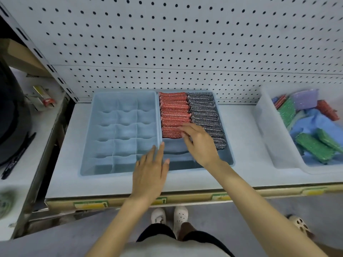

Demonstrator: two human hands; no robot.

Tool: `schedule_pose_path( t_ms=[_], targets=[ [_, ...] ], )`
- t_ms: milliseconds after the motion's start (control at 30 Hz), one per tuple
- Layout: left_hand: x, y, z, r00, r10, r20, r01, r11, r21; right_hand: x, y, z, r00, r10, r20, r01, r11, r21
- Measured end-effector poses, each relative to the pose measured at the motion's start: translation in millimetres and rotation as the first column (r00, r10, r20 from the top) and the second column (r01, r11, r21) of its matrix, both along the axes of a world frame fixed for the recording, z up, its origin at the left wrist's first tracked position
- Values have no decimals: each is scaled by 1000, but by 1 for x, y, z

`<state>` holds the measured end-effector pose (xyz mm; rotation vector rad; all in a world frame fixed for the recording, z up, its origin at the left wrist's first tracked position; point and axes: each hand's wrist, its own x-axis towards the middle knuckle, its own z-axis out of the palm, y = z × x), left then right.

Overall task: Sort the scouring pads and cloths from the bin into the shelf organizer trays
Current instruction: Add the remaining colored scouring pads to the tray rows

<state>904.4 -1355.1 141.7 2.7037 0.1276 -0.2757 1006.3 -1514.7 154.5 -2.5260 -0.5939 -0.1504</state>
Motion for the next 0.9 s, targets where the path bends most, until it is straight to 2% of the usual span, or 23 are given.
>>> schedule_pose_path(
  t_ms=[67,267,500,600,767,900],
  targets=[
    [7,-2,9,999,43,-22,-45,994,-96,-1,-12,8,997,-64,43,61,995,78],
    [47,-42,49,995,31,96,-15,987,-160,-3,-96,37,977,-213,4,210,966,153],
    [70,-191,63,985,-60,161,111,938,-329,0,-251,63,927,-376,-13,367,897,246],
    [74,-261,54,984,-100,150,147,927,-346,7,-312,60,915,-395,-85,404,892,202],
    [95,-363,46,982,-22,186,94,917,-388,33,-421,45,879,-393,-271,438,889,131],
    [104,-397,30,966,19,259,42,972,-231,52,-463,41,847,-298,-441,401,902,160]
  ],
)
